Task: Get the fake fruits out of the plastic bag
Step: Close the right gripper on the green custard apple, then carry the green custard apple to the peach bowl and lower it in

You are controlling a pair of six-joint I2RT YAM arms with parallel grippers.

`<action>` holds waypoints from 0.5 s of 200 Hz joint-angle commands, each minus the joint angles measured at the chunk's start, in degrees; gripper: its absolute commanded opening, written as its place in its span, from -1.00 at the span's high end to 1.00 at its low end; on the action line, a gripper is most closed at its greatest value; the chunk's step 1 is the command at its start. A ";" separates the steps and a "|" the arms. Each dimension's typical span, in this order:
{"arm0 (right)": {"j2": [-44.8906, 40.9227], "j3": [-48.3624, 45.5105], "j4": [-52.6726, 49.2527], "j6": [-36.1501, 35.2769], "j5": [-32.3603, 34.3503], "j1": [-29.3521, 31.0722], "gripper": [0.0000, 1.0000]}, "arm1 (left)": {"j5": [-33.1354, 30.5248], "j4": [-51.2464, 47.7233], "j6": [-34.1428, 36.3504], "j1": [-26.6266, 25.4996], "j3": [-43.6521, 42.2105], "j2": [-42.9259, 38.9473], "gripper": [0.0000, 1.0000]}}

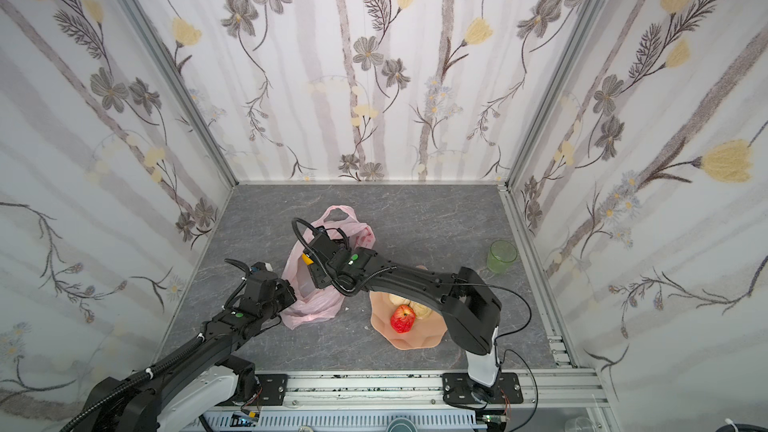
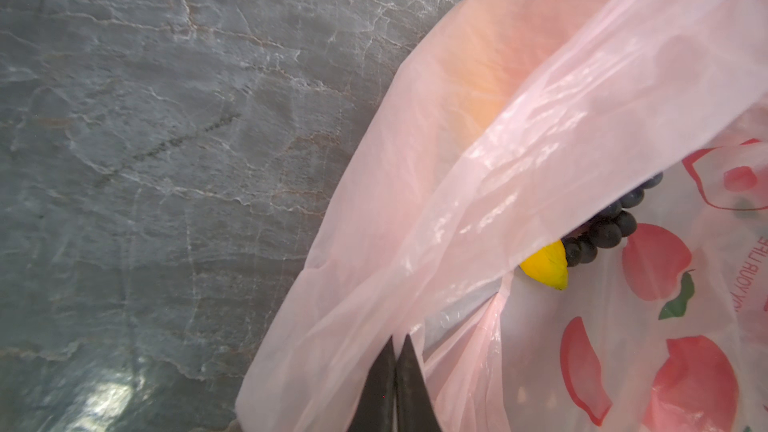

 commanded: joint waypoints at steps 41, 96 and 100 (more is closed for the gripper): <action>-18.41 -15.27 -1.50 4.57 4.93 -0.93 -0.29 | -0.37 0.71 0.91 0.15 0.49 0.12 1.00; -30.77 -24.39 -10.57 10.15 7.82 -1.59 -0.26 | 0.09 0.74 1.36 0.15 0.62 -0.16 1.00; -31.56 -25.11 -11.19 10.73 7.78 -1.59 -0.26 | 0.09 0.73 1.35 0.14 0.62 -0.16 1.00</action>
